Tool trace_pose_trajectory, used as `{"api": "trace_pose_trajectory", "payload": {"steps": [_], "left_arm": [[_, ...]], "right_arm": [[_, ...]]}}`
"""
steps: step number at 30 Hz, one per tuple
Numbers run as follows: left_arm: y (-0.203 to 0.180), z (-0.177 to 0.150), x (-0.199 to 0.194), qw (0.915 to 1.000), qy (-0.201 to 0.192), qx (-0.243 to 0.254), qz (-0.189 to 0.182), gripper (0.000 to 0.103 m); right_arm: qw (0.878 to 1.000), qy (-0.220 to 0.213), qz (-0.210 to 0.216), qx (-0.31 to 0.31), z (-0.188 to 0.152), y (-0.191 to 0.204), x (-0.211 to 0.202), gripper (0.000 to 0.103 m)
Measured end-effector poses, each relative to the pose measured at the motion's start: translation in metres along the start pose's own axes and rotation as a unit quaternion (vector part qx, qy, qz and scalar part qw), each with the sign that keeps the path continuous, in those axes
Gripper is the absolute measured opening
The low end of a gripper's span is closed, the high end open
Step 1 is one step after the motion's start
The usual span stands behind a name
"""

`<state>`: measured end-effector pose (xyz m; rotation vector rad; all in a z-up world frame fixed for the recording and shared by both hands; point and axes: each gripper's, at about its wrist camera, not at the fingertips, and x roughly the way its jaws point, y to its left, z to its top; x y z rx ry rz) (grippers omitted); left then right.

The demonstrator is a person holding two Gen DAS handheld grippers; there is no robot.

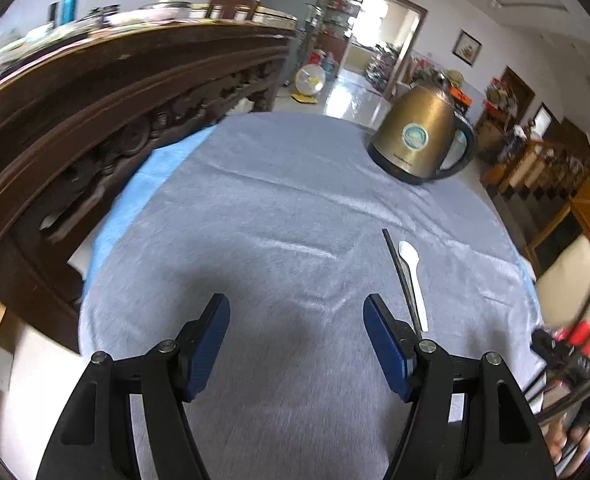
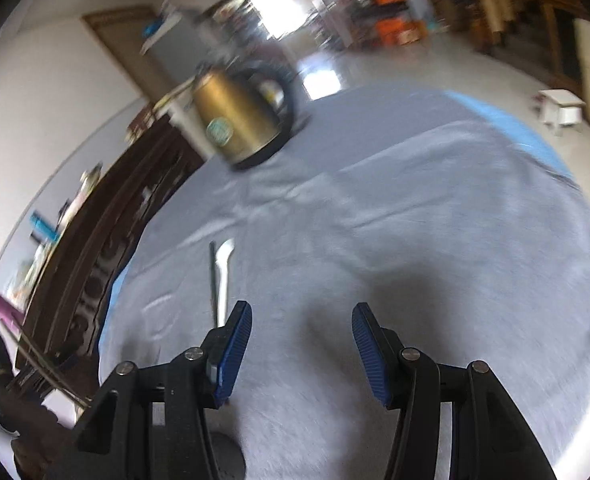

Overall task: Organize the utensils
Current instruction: 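Move both tools down toward the last chopstick and white spoon on the cloth, then grasp the chopstick with the left tool while the right tool grasps the white spoon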

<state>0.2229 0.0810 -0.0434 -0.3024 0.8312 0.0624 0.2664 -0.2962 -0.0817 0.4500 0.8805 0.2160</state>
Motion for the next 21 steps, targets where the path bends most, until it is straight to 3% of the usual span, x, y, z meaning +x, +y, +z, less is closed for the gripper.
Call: {"api": "trace_pose_trajectory", "payload": {"steps": [3,7,12,21], "left_arm": [[-0.01,0.005,0.02,0.9997,0.014,0.018,-0.011,0.07],[-0.022,0.012,0.043,0.9985,0.03,0.04,-0.021,0.07],[-0.028,0.023,0.069,0.9974,0.044,0.053,-0.02,0.07],[-0.033,0.039,0.098,0.9958,0.064,0.064,-0.014,0.07]], "right_arm": [[0.998,0.027,0.022,-0.047,0.016,0.024,0.036,0.055],[0.993,0.059,0.04,-0.093,0.031,0.057,0.082,0.045],[0.987,0.096,0.052,-0.116,0.052,0.089,0.136,0.044],[0.978,0.171,0.007,-0.12,0.068,0.107,0.209,0.044]]}}
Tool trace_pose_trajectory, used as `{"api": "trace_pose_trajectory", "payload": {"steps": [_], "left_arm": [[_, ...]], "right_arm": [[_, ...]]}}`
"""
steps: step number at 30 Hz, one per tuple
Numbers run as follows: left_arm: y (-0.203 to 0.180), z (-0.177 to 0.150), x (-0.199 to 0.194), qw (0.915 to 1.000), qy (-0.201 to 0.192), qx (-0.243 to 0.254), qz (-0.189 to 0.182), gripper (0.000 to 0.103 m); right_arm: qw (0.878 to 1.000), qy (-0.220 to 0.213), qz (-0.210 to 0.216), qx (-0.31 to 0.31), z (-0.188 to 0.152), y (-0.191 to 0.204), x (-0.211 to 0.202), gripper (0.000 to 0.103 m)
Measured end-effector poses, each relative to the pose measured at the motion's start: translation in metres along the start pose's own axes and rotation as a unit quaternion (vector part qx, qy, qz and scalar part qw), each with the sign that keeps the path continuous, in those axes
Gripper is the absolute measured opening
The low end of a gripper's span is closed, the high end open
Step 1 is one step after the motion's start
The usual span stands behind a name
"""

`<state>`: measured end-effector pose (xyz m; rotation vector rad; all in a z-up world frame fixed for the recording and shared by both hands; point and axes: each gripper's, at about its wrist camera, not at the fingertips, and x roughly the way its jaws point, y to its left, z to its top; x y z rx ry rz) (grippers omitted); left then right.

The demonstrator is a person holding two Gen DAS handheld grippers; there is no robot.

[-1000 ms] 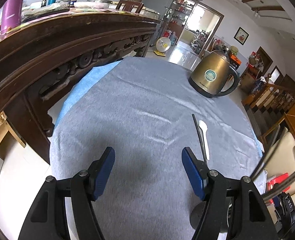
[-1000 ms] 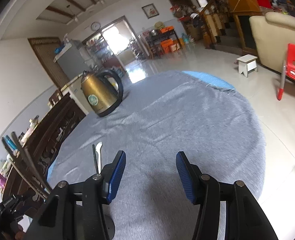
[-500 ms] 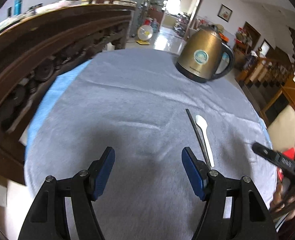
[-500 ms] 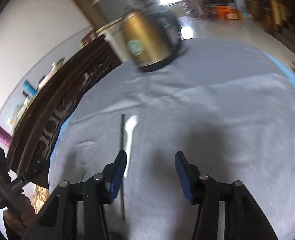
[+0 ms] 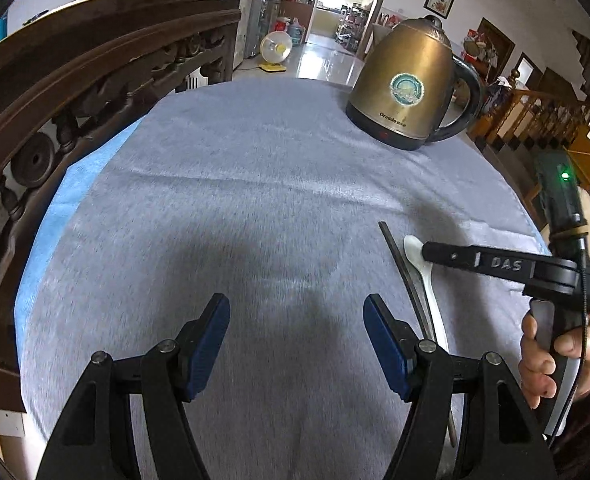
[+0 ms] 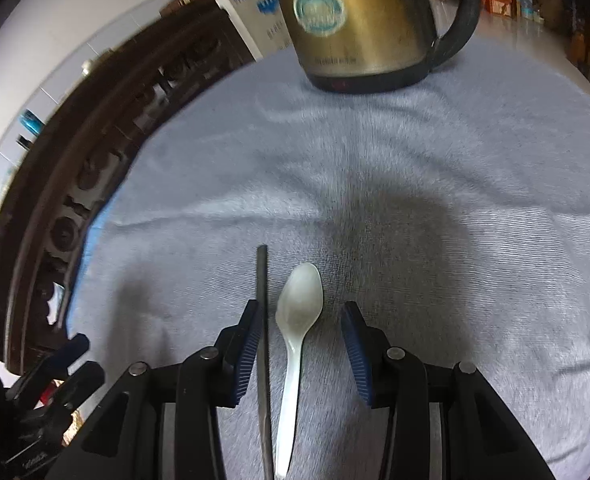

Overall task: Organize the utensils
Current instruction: 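Grasp the chopstick with the left tool while the right tool grasps the white spoon, then lift the chopstick and spoon up over the mesh cup with both tools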

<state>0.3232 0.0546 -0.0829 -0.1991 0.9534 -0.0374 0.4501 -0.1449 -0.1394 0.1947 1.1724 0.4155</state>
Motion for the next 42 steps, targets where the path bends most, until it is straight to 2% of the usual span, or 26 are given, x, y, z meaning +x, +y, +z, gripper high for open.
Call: {"api": "trace_pose_trajectory", "payload": {"steps": [2,4,5,7,11,16,21,23,24,26,27,28,29,30,31,37,42], "left_arm": [[-0.001,0.004,0.004,1.0,0.003,0.002,0.0,0.07],[-0.005,0.008,0.01,1.0,0.005,0.008,-0.001,0.07],[-0.007,0.008,0.012,0.9999,0.005,0.01,-0.001,0.07],[-0.013,0.012,0.018,0.9998,0.008,0.016,-0.002,0.07],[-0.03,0.02,0.031,0.9994,0.015,0.029,-0.01,0.07],[-0.057,0.034,0.06,0.9974,0.04,0.045,-0.039,0.07],[-0.083,0.046,0.096,0.9939,0.072,0.071,-0.045,0.068],[-0.089,0.047,0.105,0.9927,0.084,0.076,-0.041,0.055],[-0.091,0.047,0.108,0.9921,0.087,0.08,-0.041,0.054],[-0.098,0.048,0.111,0.9911,0.082,0.097,-0.04,0.048],[-0.101,0.049,0.112,0.9908,0.08,0.102,-0.038,0.045],[-0.102,0.05,0.113,0.9909,0.077,0.105,-0.035,0.036],[-0.102,0.051,0.113,0.9908,0.075,0.107,-0.033,0.026],[-0.103,0.051,0.114,0.9905,0.074,0.111,-0.033,0.022],[-0.103,0.051,0.115,0.99,0.072,0.116,-0.034,0.012],[-0.09,0.041,0.102,0.9906,0.063,0.118,-0.029,0.005],[-0.065,0.036,0.065,0.995,0.019,0.096,-0.022,0.005]], "right_arm": [[1.0,0.015,-0.021,-0.006,0.001,0.003,0.01,0.045],[0.999,0.011,-0.033,-0.023,0.002,0.007,0.011,0.043],[0.999,0.009,-0.038,-0.03,0.001,0.009,0.012,0.033],[0.998,0.006,-0.048,-0.048,0.0,0.013,0.013,0.027],[0.996,-0.004,-0.071,-0.055,0.001,0.002,0.007,0.027],[0.996,-0.011,-0.079,-0.029,0.001,-0.03,-0.009,0.027],[0.996,0.006,-0.086,-0.014,-0.001,-0.053,-0.022,0.027],[0.996,0.016,-0.082,-0.008,0.002,-0.056,-0.021,0.029],[0.997,0.02,-0.081,-0.001,0.005,-0.059,-0.021,0.033],[0.996,0.024,-0.084,0.007,0.011,-0.06,-0.017,0.048],[0.996,0.023,-0.086,0.002,0.012,-0.058,-0.015,0.049],[0.995,0.02,-0.097,-0.012,0.014,-0.054,-0.012,0.048],[0.994,0.019,-0.106,-0.021,0.014,-0.048,-0.01,0.036],[0.992,0.015,-0.123,-0.031,0.014,-0.044,-0.008,0.033],[0.99,0.015,-0.135,-0.04,0.014,-0.041,-0.007,0.032],[0.996,-0.01,-0.086,0.009,0.0,-0.065,-0.029,0.032],[0.994,-0.066,-0.068,0.057,-0.028,-0.095,-0.071,0.032]]}}
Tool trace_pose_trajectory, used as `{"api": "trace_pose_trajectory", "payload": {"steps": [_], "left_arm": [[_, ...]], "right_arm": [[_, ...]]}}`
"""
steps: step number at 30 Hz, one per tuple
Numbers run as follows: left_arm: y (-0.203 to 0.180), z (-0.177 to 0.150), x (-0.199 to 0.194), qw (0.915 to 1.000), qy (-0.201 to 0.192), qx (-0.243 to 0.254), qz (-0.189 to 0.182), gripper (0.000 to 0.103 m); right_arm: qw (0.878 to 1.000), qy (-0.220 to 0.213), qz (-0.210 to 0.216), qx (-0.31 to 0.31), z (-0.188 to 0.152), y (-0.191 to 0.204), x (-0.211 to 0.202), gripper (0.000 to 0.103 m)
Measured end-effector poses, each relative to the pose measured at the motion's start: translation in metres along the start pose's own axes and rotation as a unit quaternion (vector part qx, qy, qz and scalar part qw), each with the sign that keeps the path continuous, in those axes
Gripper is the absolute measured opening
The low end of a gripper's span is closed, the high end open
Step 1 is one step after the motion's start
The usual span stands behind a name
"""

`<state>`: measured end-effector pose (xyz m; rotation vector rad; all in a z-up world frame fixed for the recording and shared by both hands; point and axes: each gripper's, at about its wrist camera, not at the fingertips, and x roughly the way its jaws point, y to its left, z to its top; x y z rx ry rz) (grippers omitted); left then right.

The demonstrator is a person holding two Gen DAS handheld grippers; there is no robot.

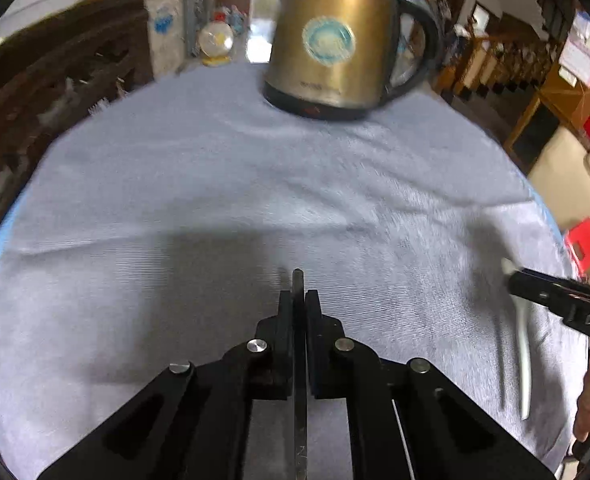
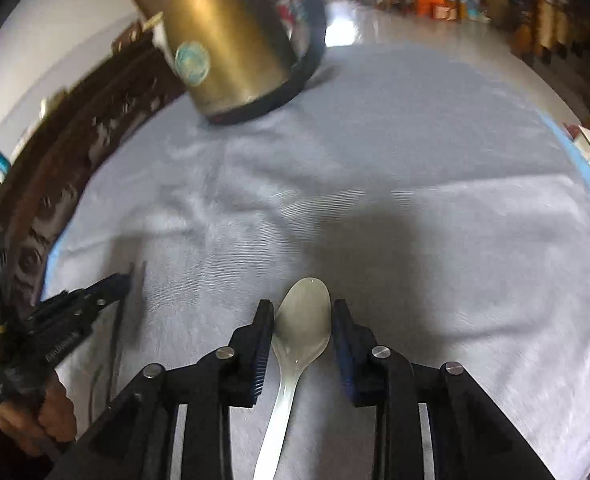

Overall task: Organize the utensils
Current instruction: 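Lift the chopstick and spoon up over the mesh cup with both tools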

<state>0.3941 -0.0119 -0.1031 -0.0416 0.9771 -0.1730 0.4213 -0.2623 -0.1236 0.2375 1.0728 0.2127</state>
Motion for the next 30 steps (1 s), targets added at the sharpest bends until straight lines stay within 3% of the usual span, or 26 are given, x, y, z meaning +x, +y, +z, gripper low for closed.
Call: {"api": "trace_pose_trajectory", "payload": {"steps": [6,12,22,30], "left_arm": [[0.025,-0.014,-0.073,0.9962,-0.081,-0.028,0.012,0.005],[0.033,-0.041,-0.142,0.9881,-0.145,-0.049,0.014,0.005],[0.019,-0.095,-0.244,0.9707,-0.234,-0.056,-0.005,0.005],[0.001,-0.123,-0.3,0.9603,-0.273,-0.048,-0.035,0.005]], "right_arm": [[0.995,-0.088,0.016,0.043,-0.038,-0.029,-0.067,0.032],[0.985,-0.163,0.008,0.048,-0.093,-0.027,-0.134,0.032],[0.959,-0.282,0.011,0.025,-0.182,0.014,-0.224,0.032],[0.928,-0.37,0.019,-0.022,-0.215,0.061,-0.267,0.032]]}}
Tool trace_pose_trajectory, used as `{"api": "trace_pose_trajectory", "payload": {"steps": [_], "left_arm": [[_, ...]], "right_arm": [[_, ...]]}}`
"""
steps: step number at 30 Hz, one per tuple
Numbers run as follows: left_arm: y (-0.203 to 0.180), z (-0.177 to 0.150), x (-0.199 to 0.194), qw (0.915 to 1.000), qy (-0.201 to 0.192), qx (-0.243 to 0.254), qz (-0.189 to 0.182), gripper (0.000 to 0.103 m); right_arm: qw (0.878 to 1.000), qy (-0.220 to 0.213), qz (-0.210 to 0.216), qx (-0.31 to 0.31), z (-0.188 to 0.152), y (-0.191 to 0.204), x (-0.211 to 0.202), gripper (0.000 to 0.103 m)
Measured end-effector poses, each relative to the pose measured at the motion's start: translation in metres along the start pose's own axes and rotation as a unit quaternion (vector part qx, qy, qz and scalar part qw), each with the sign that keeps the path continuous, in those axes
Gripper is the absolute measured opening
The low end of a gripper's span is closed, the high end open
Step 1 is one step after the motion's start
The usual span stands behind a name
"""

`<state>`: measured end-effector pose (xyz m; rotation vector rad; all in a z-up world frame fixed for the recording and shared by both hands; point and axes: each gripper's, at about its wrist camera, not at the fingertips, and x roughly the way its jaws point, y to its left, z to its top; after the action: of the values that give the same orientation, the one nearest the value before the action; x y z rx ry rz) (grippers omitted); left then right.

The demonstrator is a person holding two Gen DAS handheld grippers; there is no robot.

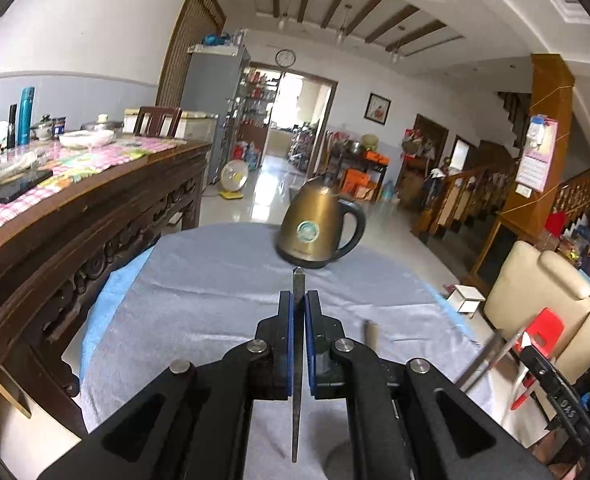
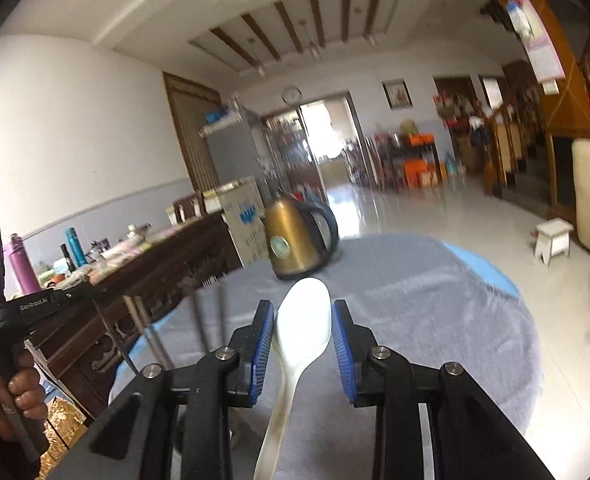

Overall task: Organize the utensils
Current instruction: 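Lift the chopstick and spoon up over the mesh cup with both tools, then lower the chopstick and spoon into the mesh cup and open both tools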

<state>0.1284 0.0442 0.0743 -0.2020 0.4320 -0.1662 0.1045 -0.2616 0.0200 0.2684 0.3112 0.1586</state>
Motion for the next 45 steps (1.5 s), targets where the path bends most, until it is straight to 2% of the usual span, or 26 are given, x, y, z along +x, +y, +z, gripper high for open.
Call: {"api": "trace_pose_trajectory", "payload": {"steps": [9,14,19,27,36,45], "left_arm": [[-0.03,0.024,-0.053,0.9977,-0.044,0.024,-0.045,0.005],[-0.045,0.033,-0.066,0.9952,-0.063,0.032,-0.068,0.005],[-0.049,0.032,-0.064,0.9943,-0.07,0.02,-0.078,0.005],[-0.05,0.015,-0.044,0.9956,-0.067,0.013,-0.064,0.005],[-0.048,-0.006,-0.03,0.9975,-0.036,0.001,-0.06,0.005],[-0.05,-0.018,-0.031,0.9979,-0.017,0.006,-0.062,0.005]], "right_arm": [[0.994,-0.094,0.025,-0.047,-0.003,0.056,-0.016,0.032],[0.991,-0.115,0.029,-0.069,-0.018,0.082,-0.002,0.032],[0.986,-0.14,0.007,-0.086,-0.039,0.095,0.017,0.032],[0.987,-0.133,-0.013,-0.09,-0.058,0.098,0.037,0.032],[0.986,-0.119,-0.013,-0.115,-0.081,0.098,0.03,0.032],[0.989,-0.097,-0.001,-0.115,-0.086,0.097,0.018,0.032]]}}
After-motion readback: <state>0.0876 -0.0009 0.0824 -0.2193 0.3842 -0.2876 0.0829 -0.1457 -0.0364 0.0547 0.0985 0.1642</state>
